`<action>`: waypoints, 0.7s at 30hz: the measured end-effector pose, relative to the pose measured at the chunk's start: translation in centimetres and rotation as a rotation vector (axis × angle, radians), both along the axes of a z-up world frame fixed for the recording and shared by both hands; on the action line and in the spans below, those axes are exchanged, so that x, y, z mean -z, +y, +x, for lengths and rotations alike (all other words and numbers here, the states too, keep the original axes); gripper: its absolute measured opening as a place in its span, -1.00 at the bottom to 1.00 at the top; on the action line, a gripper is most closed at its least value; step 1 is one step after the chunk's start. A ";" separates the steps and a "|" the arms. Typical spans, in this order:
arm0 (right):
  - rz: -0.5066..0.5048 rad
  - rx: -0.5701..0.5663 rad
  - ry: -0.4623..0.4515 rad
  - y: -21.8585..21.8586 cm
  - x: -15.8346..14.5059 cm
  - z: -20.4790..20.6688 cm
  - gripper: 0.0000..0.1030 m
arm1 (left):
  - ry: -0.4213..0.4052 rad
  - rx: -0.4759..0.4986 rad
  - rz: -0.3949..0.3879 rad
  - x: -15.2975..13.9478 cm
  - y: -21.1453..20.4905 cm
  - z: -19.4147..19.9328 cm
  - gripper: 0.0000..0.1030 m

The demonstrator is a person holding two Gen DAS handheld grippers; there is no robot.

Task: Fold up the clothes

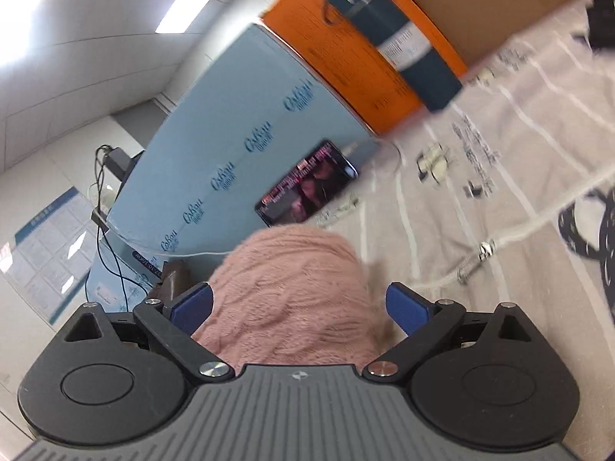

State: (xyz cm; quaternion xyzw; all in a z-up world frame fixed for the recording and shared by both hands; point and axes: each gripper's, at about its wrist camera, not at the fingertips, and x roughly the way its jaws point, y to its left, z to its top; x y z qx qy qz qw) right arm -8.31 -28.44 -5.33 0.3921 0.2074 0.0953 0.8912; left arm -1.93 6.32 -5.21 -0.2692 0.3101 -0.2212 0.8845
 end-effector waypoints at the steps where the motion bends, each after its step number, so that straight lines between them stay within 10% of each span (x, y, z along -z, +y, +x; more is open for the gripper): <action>1: 0.003 -0.013 0.004 0.0 0.1 0.1 0.89 | 0.009 -0.003 -0.022 0.1 0.2 0.1 0.78; 14: -0.090 -0.119 0.075 2.0 0.3 1.0 0.84 | 0.005 0.092 -0.085 0.2 -2.1 0.1 0.81; 21: -0.090 -0.045 0.054 1.5 0.4 0.5 -0.07 | -0.082 0.141 -0.048 -0.3 -3.5 0.0 -0.03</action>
